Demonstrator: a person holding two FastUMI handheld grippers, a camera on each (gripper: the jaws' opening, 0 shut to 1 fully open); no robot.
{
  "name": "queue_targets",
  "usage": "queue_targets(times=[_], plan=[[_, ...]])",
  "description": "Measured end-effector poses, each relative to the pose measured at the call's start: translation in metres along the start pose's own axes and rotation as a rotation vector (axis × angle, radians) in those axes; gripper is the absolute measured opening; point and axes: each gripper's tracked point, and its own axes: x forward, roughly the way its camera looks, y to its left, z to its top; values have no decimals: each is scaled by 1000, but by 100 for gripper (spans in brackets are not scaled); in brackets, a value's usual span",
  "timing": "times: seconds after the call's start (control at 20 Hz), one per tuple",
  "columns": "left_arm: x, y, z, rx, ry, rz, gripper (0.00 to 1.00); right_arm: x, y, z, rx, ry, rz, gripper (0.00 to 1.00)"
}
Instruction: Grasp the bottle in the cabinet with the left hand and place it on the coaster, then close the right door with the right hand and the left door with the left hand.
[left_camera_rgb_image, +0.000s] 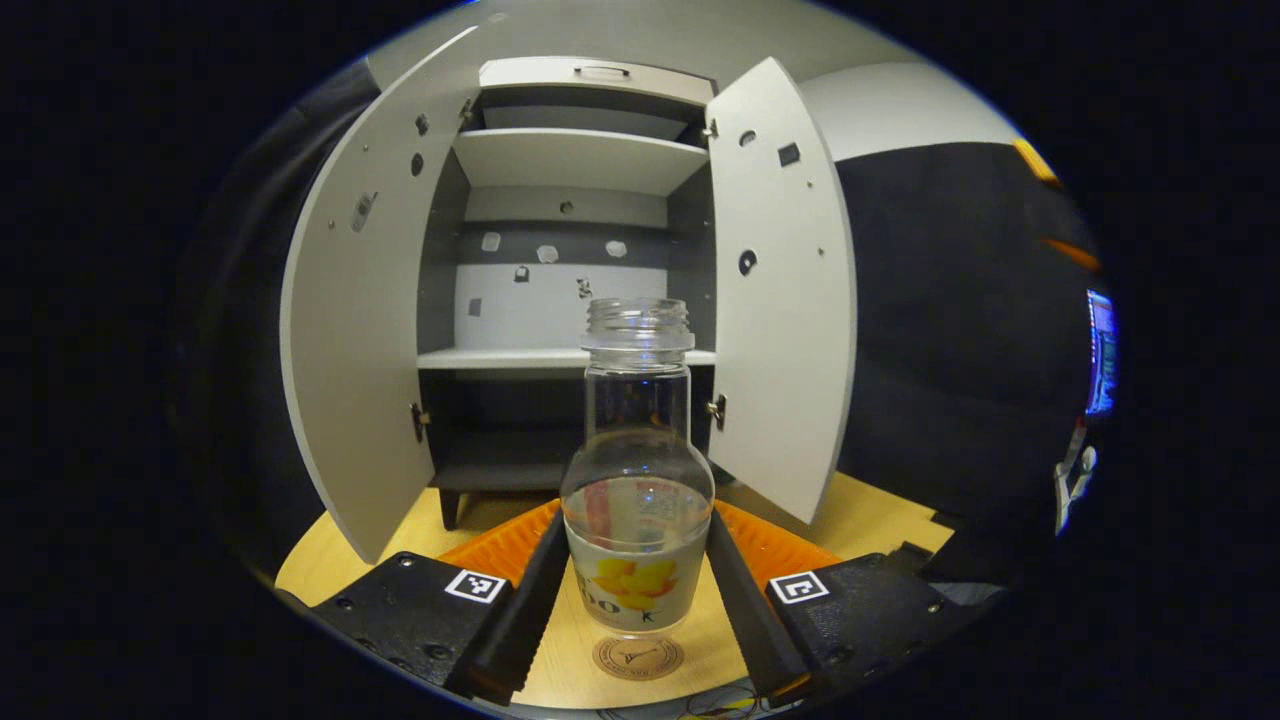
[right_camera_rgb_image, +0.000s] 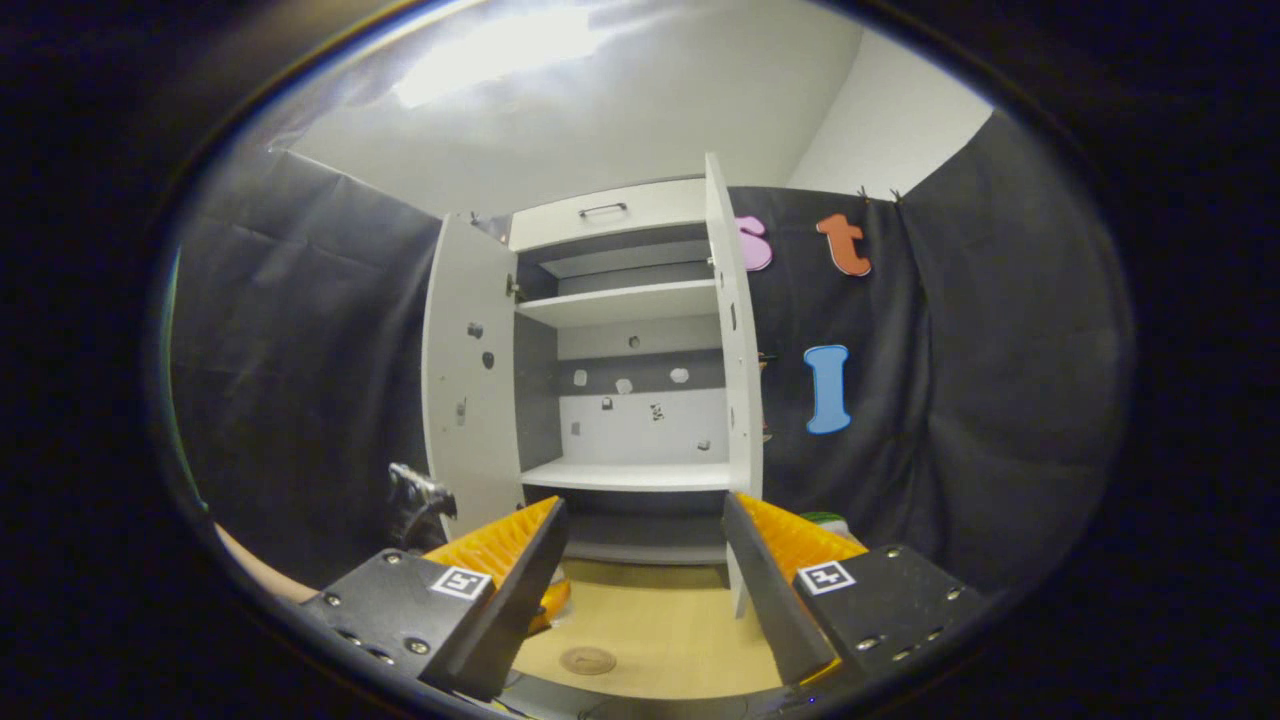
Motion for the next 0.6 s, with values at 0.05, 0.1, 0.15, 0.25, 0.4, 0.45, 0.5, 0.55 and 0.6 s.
queue_targets(times=[0.05,0.1,0.15,0.25,0.4,0.45,0.5,0.55,0.6], plan=[[-1,-2,-13,19,-5,-5,81,-3,-2,-3,-1,3,12,96],[-2,-6,-23,27,-11,-19,81,-8,-2,-7,3,9,26,96],[-2,-12,-34,34,-18,-32,81,-13,-4,-9,11,13,41,96],[4,-16,-57,37,-18,-57,81,-22,-9,-15,42,18,57,96],[16,-10,-83,56,-3,-61,81,-25,-22,-25,91,28,28,93],[21,-7,-91,55,2,-59,81,-23,-24,-27,104,34,19,96],[25,-2,-99,51,15,-56,81,-21,-27,-30,112,43,15,98],[30,3,-105,44,22,-53,81,-17,-27,-32,112,49,11,98],[35,7,-109,29,30,-53,81,-19,-27,-32,108,47,6,99]])
